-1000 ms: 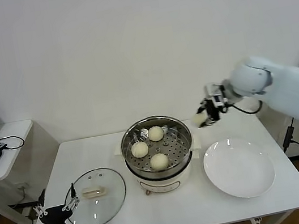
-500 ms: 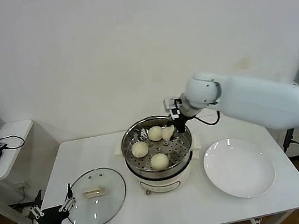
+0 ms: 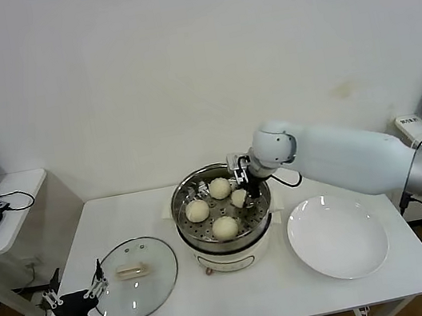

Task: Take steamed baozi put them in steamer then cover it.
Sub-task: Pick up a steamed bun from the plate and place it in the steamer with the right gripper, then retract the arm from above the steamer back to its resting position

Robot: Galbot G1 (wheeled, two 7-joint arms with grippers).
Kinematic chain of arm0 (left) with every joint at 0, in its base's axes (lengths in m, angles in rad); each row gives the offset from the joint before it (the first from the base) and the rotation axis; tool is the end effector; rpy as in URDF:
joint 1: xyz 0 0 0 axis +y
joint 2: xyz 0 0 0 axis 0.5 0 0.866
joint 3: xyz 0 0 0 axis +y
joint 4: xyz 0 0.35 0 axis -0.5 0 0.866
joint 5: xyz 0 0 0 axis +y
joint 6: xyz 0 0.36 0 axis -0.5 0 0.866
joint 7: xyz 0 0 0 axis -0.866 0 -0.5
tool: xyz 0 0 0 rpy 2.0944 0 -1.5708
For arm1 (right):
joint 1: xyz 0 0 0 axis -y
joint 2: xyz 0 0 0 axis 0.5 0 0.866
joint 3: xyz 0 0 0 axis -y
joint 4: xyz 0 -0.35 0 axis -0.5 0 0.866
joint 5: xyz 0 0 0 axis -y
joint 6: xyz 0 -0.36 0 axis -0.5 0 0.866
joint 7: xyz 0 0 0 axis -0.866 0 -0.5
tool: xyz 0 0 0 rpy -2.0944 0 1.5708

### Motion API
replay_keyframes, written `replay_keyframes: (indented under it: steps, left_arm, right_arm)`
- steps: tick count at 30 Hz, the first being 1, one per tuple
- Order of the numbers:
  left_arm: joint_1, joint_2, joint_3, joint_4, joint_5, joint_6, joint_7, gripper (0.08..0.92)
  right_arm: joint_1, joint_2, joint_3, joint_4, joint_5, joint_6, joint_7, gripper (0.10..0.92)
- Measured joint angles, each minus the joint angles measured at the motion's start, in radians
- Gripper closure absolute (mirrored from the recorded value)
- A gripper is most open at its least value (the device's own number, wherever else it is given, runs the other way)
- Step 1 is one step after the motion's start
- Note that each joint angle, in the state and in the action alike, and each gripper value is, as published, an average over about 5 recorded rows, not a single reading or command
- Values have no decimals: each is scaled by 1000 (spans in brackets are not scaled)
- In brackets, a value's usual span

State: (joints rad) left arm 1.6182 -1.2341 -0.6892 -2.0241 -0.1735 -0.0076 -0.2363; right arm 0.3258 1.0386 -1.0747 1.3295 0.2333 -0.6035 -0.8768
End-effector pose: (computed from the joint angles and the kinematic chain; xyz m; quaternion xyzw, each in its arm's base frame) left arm 0.1800 0.1139 -0.3104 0.1100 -0.9881 -0.1039 0.0289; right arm 0.5404 0.0799 -0.1181 0.4898 -0.6004 0.5410 0.3270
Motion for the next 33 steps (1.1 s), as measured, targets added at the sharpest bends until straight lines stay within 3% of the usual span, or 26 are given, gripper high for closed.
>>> replay_keyframes:
  steps: [7, 10, 16, 21, 27, 33]
  left_arm:
    - [3, 1, -4, 0, 0, 0, 0, 177]
    - [2, 2, -5, 0, 0, 0, 0, 177]
    - [-2, 0, -4, -4, 0, 1, 0, 177]
    - [-4, 1, -1, -3, -1, 1, -2, 177]
    - [-3, -3, 2, 1, -1, -3, -1, 177]
    - [-5, -10, 14, 13, 18, -15, -3, 177]
  right_arm:
    - [1, -19, 23, 18, 2, -2, 3, 252]
    - [14, -43, 35, 42, 21, -3, 8, 211]
    - [17, -118, 82, 123, 91, -7, 58, 203]
    - [-55, -208, 168, 216, 182, 25, 199, 202]
    - [-294, -304, 375, 321, 248, 145, 424, 203]
    - [-654, -313, 686, 395, 223, 326, 584, 203]
